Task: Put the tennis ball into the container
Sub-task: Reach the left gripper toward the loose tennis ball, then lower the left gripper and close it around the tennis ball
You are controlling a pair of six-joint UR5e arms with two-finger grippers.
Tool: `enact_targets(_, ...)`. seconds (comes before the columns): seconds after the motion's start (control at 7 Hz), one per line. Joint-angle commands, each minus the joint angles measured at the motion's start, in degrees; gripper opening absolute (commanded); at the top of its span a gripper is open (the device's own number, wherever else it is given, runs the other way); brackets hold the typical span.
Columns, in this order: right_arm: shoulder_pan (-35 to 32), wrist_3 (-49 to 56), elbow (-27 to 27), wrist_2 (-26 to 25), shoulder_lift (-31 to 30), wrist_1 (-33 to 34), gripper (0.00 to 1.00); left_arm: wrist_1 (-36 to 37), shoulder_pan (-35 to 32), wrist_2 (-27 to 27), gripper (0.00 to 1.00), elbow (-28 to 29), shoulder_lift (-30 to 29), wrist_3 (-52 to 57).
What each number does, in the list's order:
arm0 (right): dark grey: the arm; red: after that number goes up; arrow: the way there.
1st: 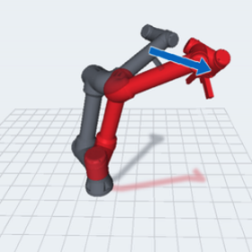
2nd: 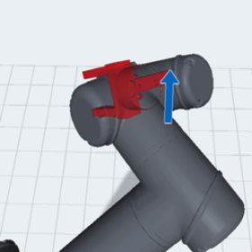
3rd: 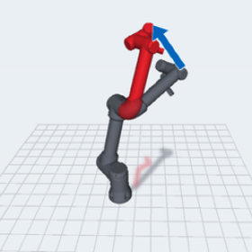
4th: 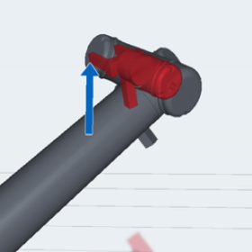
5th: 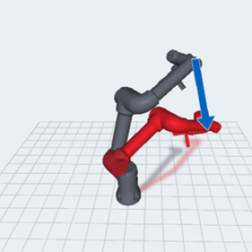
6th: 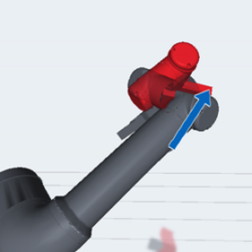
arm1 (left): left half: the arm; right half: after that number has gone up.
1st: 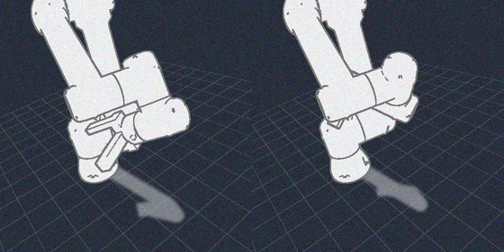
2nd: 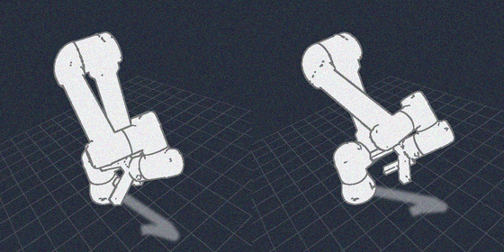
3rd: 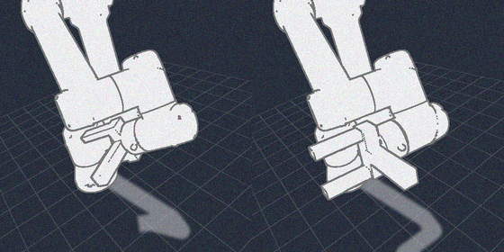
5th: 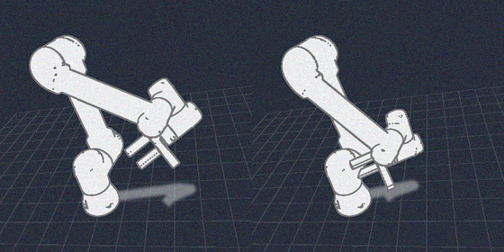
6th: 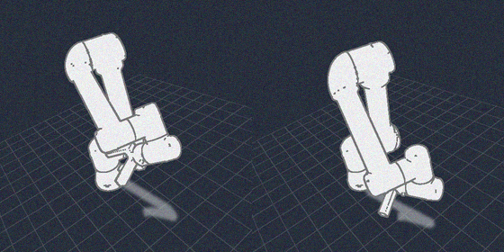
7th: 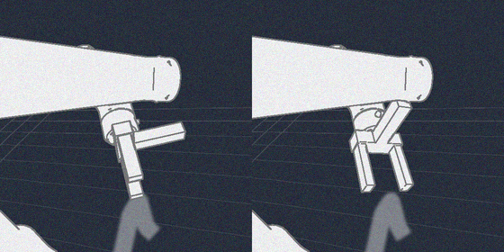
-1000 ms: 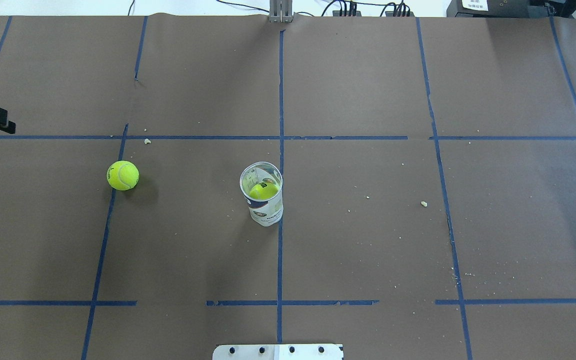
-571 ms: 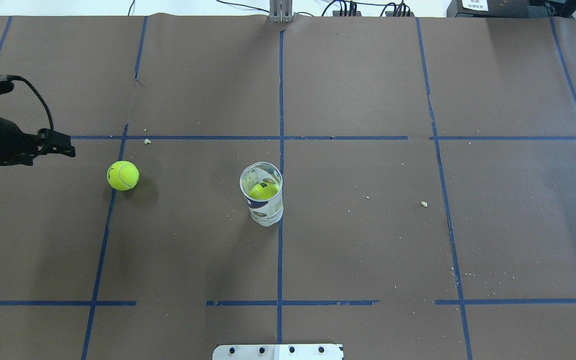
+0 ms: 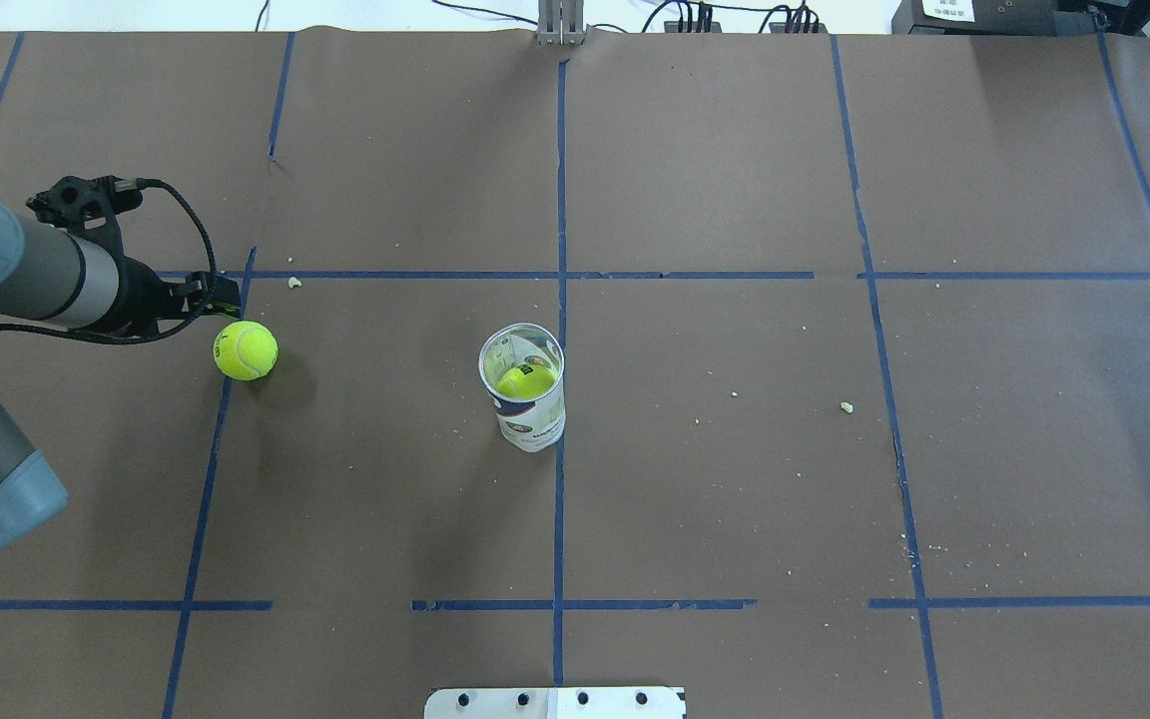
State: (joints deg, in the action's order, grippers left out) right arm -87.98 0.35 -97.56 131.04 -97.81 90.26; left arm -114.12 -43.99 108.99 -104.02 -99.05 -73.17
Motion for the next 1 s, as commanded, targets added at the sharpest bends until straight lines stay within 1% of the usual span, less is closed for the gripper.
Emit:
enact_targets(0.0,0.00,0.00,0.00,0.00,-0.01,0.00,1.00,-0.05,2.59,-0.26,1.00,2.76,-1.67,-1.27)
enact_targets(0.29,0.00,0.00,0.00,0.00,-0.01,0.00,1.00,-0.14,2.94,-0.18,1.00,5.22,-3.86,-1.36)
enact_targets(0.86,0.00,0.00,0.00,0.00,-0.01,0.00,1.00,-0.32,3.47,-0.26,1.00,7.08,-3.96,-1.10)
